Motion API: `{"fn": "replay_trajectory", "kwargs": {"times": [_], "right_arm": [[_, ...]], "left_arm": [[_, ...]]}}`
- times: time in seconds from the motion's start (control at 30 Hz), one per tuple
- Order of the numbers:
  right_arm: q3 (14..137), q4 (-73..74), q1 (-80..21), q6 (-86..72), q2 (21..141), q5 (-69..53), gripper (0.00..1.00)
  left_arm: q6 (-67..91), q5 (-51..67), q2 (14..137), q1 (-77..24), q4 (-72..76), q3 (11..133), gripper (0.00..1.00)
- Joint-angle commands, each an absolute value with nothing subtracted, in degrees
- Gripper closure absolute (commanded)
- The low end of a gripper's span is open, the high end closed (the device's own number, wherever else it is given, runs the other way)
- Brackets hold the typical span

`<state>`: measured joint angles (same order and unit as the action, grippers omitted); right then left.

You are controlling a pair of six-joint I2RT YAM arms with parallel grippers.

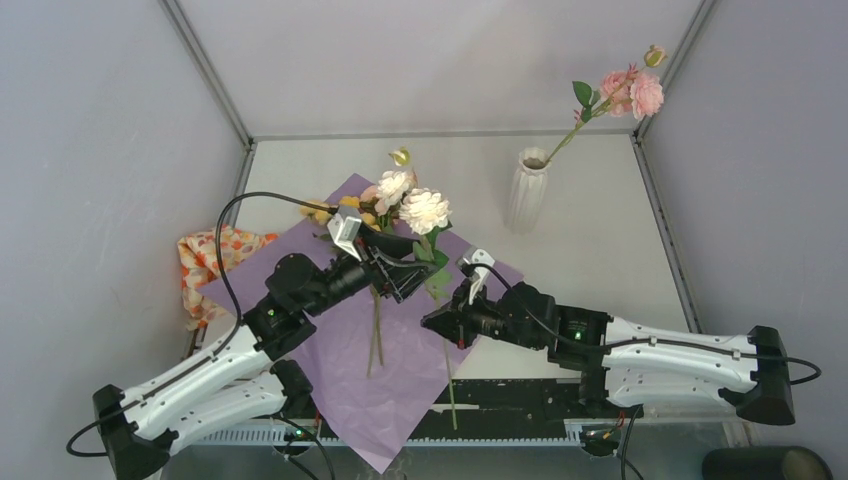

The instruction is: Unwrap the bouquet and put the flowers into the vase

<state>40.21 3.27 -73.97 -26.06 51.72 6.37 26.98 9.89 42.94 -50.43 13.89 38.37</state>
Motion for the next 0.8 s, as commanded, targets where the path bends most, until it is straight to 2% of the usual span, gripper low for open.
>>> {"fn": "replay_trajectory", "kwargs": {"times": [0.0,0.1,0.33,0.43,0.5,0.67,0.73,0.77], "right_arm": [[40.33,-1.88,-75.07,-24.35,52.1,4.69,1.0],[40.34,-1.9,-75.55,-24.0,52.04,4.24,1.0],[40.34,-1.56,-76.15,-23.55,51.65,4.32,1.0],[40.4,-1.47,-76.1,-23.62,51.06,5.46,0.98],[40.38,-1.26,-76.04,-23.69,50.39,6.65,0.88],[40.38,1.82,-76.16,-23.9,46.5,11.78,0.39],[40.34,4.22,-76.12,-23.83,43.77,14.95,0.26],[40.34,5.59,-76.11,-23.94,42.01,16.58,0.22]], "left_arm": [[27.33,11.69,43.37,-49.92,17.24,42.44,0.22],[27.39,11.77,43.45,-49.91,17.52,42.53,0.31],[27.58,11.35,44.39,-49.12,17.13,43.75,0.74],[27.99,12.61,45.29,-48.98,17.28,44.92,0.88],[27.95,13.25,46.07,-48.92,17.39,45.94,0.93],[26.86,13.22,49.27,-48.83,16.23,50.48,0.97],[25.59,12.63,51.36,-48.85,14.75,54.69,0.97],[24.86,12.5,52.51,-48.81,13.92,56.77,0.98]]}}
